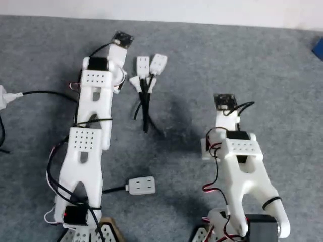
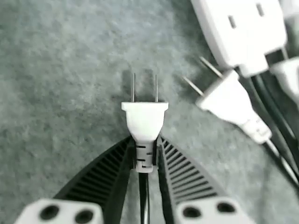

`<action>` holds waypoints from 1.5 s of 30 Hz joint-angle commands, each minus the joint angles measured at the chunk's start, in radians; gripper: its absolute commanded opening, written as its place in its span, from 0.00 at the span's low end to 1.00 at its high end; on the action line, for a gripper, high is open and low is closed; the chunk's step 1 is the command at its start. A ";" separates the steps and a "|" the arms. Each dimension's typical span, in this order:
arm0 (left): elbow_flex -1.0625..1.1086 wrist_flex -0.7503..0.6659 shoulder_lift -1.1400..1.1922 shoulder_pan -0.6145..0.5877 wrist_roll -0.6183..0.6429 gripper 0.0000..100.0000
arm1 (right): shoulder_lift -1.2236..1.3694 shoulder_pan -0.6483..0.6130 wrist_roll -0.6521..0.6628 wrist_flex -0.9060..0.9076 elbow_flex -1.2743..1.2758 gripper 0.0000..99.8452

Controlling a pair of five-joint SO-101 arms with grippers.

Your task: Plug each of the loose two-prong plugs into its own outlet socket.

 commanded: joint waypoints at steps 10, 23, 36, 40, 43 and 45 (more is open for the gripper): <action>0.277 0.229 -0.568 0.259 -0.063 0.00 | -0.091 0.085 0.052 0.421 -0.334 0.28; 0.972 0.198 -0.941 0.797 -0.103 0.00 | -0.403 0.269 0.132 0.446 -0.110 0.28; 0.467 0.210 -0.467 0.799 -0.052 0.12 | -0.601 0.271 0.130 0.328 0.150 0.28; 0.420 0.215 -0.470 0.717 -0.048 0.17 | -0.601 0.271 0.132 0.328 0.150 0.28; 0.418 0.215 -0.530 0.644 -0.021 0.18 | -0.601 0.266 0.130 0.328 0.150 0.28; 0.438 0.216 -0.561 0.613 -0.021 0.18 | -0.601 0.265 0.130 0.328 0.150 0.28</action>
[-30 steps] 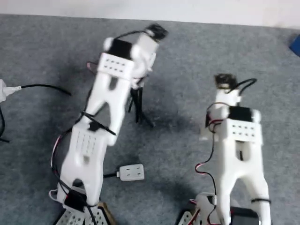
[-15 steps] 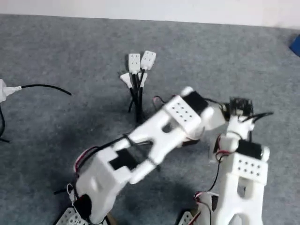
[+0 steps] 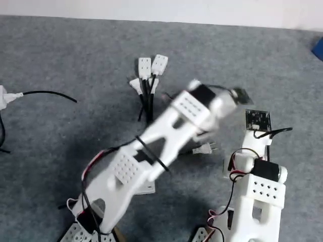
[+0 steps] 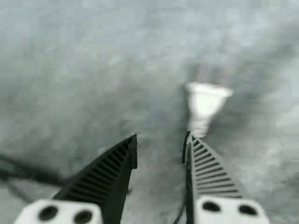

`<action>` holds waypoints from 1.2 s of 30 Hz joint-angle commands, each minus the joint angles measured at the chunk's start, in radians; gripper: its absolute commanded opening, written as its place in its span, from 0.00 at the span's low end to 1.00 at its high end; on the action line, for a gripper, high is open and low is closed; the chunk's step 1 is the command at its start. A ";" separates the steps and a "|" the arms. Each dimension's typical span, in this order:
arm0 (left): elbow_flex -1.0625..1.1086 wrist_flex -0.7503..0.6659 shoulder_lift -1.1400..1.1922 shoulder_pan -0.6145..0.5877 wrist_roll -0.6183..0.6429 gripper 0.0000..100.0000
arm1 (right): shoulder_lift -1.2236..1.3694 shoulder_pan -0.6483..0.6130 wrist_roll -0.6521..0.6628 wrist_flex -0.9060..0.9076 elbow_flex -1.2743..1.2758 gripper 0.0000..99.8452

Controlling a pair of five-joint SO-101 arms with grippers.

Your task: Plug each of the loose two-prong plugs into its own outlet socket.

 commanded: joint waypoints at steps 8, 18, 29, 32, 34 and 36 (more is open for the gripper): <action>0.077 0.018 -0.302 -0.278 0.402 0.14 | 0.018 -0.160 -0.046 0.064 -0.142 0.28; 0.552 -0.015 -0.573 -0.541 0.497 0.12 | 0.430 -0.387 -0.694 0.053 -0.429 0.28; 0.819 -0.344 -0.584 -0.545 0.577 0.12 | 0.796 -0.516 -1.077 -0.145 -0.430 0.28; 0.822 -0.348 -0.578 -0.536 0.575 0.12 | 0.805 -0.509 -1.197 -0.222 -0.446 0.28; 0.822 -0.347 -0.576 -0.533 0.575 0.12 | 0.812 -0.504 -1.235 -0.265 -0.472 0.28; 0.822 -0.345 -0.576 -0.529 0.574 0.12 | 0.814 -0.501 -1.240 -0.291 -0.490 0.28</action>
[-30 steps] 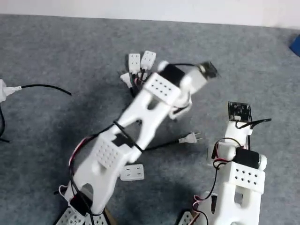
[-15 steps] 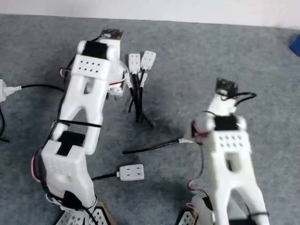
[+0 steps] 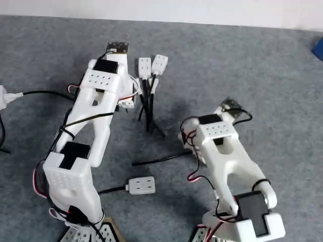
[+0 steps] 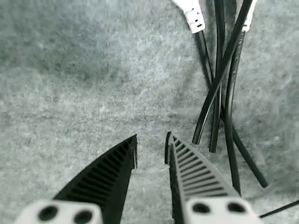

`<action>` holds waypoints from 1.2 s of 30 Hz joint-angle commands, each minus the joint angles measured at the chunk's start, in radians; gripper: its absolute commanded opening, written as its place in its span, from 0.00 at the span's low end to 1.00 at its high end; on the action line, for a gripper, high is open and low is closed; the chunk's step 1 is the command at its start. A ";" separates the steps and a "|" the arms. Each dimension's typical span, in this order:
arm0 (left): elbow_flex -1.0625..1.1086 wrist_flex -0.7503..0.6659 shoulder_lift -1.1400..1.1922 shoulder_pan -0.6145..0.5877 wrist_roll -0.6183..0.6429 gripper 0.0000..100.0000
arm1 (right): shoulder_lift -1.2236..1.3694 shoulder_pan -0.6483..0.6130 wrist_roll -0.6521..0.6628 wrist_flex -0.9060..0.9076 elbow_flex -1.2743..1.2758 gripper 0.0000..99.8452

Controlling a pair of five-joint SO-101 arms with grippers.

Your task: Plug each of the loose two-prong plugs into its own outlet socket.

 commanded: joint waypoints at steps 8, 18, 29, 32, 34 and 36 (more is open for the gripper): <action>-0.002 -0.011 -0.053 0.010 0.005 0.12 | -0.001 0.025 -0.035 -0.136 -0.059 0.28; -0.002 -0.009 -0.053 0.008 0.005 0.12 | 0.061 0.059 -0.034 -0.113 -0.008 0.28; -0.001 -0.009 -0.051 0.012 0.005 0.12 | 0.070 0.062 -0.034 -0.159 -0.002 0.27; -0.001 -0.009 -0.051 0.012 0.005 0.12 | 0.070 0.064 -0.034 -0.174 -0.001 0.19; -0.001 -0.009 -0.051 0.012 0.005 0.12 | 0.070 0.064 -0.031 -0.177 -0.001 0.14; -0.001 -0.009 -0.051 0.012 0.005 0.12 | 0.070 0.064 -0.029 -0.179 -0.001 0.13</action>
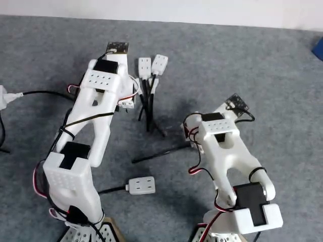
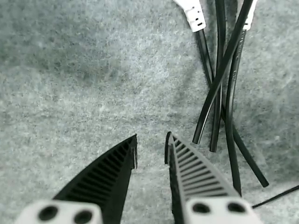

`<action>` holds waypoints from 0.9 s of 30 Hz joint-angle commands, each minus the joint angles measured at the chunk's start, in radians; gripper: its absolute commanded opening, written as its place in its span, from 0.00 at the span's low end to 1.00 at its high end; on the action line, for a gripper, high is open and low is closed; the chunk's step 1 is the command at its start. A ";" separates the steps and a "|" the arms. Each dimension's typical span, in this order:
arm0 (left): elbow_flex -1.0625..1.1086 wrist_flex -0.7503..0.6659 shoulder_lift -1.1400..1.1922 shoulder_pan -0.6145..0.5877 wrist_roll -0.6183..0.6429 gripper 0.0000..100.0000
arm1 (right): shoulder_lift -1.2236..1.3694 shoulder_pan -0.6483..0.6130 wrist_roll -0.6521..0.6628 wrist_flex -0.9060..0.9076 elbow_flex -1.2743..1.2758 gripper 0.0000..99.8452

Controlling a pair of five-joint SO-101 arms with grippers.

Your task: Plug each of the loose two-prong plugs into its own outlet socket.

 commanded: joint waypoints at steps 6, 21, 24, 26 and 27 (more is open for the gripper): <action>-0.004 -0.009 -0.051 0.010 0.005 0.12 | -0.004 0.025 -0.003 -0.022 -0.005 0.13; -0.004 -0.009 -0.051 0.007 0.005 0.12 | 0.173 0.113 0.238 -0.036 -0.087 0.12; -0.004 -0.009 -0.051 0.007 0.005 0.12 | 0.173 0.113 0.411 -0.039 -0.087 0.04; -0.004 -0.009 -0.051 0.007 0.005 0.12 | 0.173 0.113 0.471 -0.039 -0.087 0.01; -0.004 -0.009 -0.051 0.007 0.005 0.12 | 0.174 0.113 0.491 -0.039 -0.087 0.02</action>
